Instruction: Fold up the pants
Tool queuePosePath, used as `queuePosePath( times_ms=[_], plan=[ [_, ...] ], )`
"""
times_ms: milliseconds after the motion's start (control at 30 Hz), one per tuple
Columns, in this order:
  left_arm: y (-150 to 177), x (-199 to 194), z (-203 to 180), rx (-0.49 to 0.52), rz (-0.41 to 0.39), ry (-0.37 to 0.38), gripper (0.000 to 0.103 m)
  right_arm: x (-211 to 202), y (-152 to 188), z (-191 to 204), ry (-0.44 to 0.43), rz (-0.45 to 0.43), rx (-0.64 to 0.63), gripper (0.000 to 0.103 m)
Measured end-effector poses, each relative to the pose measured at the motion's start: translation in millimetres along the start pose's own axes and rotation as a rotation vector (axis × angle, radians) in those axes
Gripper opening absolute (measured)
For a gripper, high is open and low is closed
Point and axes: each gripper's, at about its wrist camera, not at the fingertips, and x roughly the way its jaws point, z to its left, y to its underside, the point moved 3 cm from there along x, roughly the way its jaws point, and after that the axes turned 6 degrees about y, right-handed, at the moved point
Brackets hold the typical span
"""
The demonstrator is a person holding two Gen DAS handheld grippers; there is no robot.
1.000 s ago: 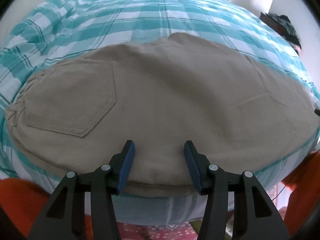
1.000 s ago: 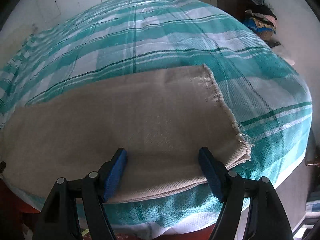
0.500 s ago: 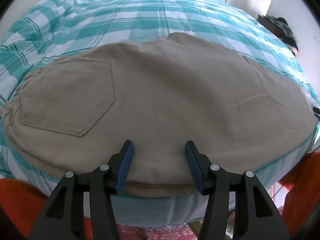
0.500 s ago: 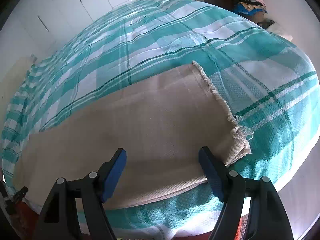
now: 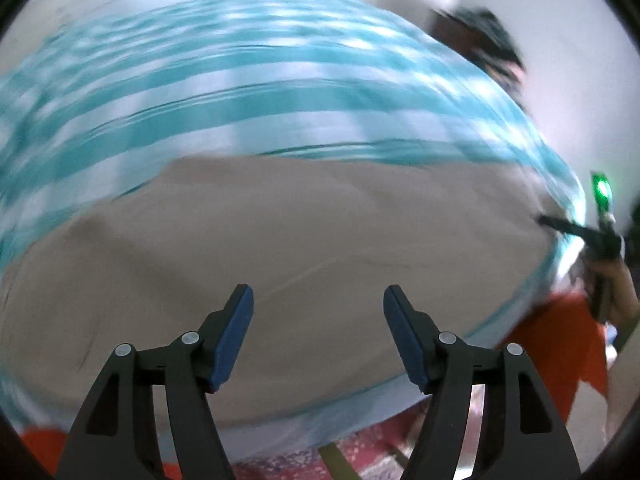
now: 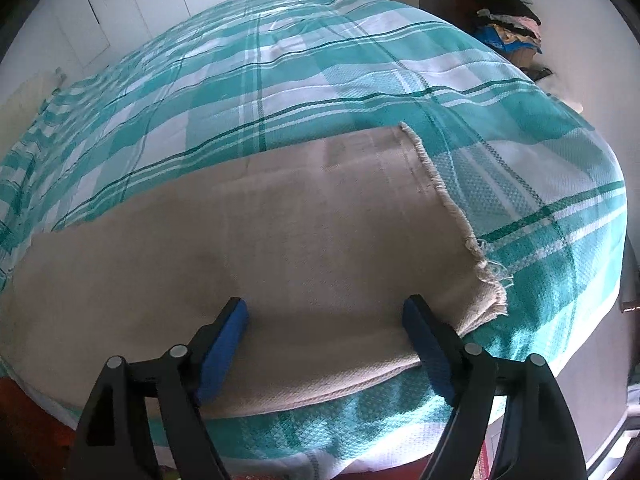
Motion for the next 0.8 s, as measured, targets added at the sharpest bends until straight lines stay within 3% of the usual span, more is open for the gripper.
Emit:
queuePosePath(
  times_ms=[133,267,400,467,533,667,800],
  plan=[
    [-27.3,41.0,-60.5,0.147,0.037,0.006,0.069,-0.7,0.2,0.0,0.0,-0.002,-0.01,0.081],
    [-39.5,73.9,-102.6,0.199,0.078,0.034,0.069,-2.5,0.6,-4.1,-0.029,-0.008,0.007,0.081],
    [-23.6,102.7,-121.8,0.243,0.134,0.009,0.069,-4.1,1.1,-5.1,-0.04,-0.016,0.025,0.081],
    [-3.4,114.6,-133.4,0.317,0.171,-0.008,0.069,-4.5,1.0,-5.4,-0.045,-0.018,0.028,0.081],
    [8.0,112.8,-139.8,0.388,0.145,-0.044,0.069,-5.4,1.0,-6.8,-0.058,-0.021,0.033,0.081],
    [7.4,101.2,-141.1,0.36,0.15,-0.03,0.069,-7.6,1.4,-10.3,-0.085,-0.029,0.051,0.081],
    [17.5,97.9,-156.4,0.453,0.127,-0.053,0.069,-8.1,0.5,-13.8,-0.109,-0.034,0.08,0.081]
  ],
)
